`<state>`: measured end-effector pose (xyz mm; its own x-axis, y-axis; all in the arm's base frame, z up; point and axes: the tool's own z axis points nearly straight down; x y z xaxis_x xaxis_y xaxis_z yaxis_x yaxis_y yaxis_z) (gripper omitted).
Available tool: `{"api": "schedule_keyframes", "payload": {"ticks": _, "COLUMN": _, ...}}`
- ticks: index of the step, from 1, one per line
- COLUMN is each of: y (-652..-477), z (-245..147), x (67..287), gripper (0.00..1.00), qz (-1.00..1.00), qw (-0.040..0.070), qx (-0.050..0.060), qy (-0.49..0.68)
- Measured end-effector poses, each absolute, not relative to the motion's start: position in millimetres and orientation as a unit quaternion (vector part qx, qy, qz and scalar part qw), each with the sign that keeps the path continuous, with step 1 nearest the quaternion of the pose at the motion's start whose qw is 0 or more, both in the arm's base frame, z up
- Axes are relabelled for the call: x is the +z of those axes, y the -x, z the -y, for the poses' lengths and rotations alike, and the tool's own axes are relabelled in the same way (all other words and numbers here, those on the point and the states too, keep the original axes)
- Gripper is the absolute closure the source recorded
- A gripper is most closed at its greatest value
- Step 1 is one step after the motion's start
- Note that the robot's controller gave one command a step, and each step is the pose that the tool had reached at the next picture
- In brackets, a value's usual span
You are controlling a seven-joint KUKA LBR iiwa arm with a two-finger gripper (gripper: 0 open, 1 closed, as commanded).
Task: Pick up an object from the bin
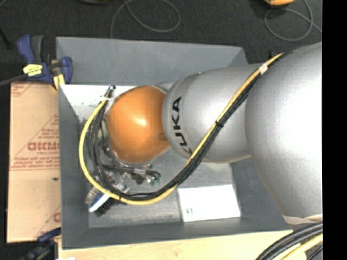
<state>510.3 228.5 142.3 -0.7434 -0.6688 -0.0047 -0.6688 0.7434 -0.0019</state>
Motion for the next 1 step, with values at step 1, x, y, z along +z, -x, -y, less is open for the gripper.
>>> {"api": "schedule_keyframes", "payload": {"ticks": 1, "y": -509.4, "z": -227.9, "x": 147.0, "gripper": 1.0, "qz": -0.934, "qw": 0.0, "qx": 0.0, "qy": 0.358}}
